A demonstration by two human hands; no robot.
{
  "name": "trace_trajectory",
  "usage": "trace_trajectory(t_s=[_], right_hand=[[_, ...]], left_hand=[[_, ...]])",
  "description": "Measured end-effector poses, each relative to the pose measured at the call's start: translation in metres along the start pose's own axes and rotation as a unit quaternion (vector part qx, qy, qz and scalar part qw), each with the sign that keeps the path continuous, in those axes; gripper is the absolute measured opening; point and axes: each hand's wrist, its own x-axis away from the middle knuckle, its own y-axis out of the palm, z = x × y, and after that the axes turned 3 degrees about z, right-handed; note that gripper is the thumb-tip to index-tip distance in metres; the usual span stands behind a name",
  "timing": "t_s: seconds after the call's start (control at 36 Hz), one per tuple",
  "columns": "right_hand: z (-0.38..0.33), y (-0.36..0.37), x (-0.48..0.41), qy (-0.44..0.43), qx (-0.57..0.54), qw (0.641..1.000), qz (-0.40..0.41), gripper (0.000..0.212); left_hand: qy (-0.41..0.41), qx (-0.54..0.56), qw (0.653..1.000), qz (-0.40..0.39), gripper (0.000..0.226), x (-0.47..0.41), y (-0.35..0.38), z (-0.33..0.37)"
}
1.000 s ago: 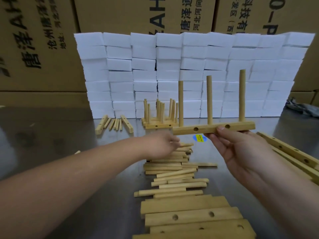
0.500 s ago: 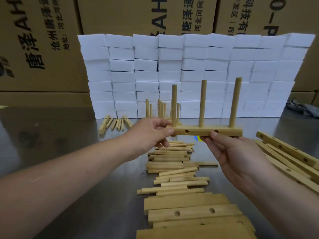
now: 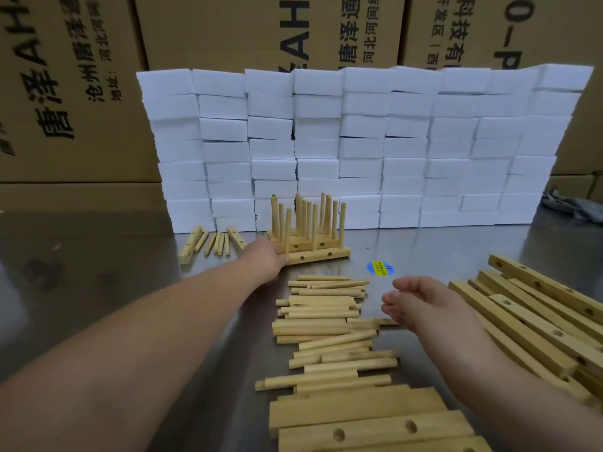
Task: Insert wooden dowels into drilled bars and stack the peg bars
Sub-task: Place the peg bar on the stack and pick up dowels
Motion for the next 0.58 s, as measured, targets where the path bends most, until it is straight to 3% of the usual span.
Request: trace_trajectory(t_s=[0.17,0.58], right_hand=[[0.006,0.001,-0.002,-0.008,0.023,1.000,-0.008,0.008],[0.004,0.001,-0.005,-0.020,0.000,1.000,-0.019,0.011]], left_hand=[[-0.021,-0.065,0.997,0.020,0.033,-0.010,0.005,0.001],[0.036,-0.142,0.987,0.067,0.020,-0.025,0.006,0.003]])
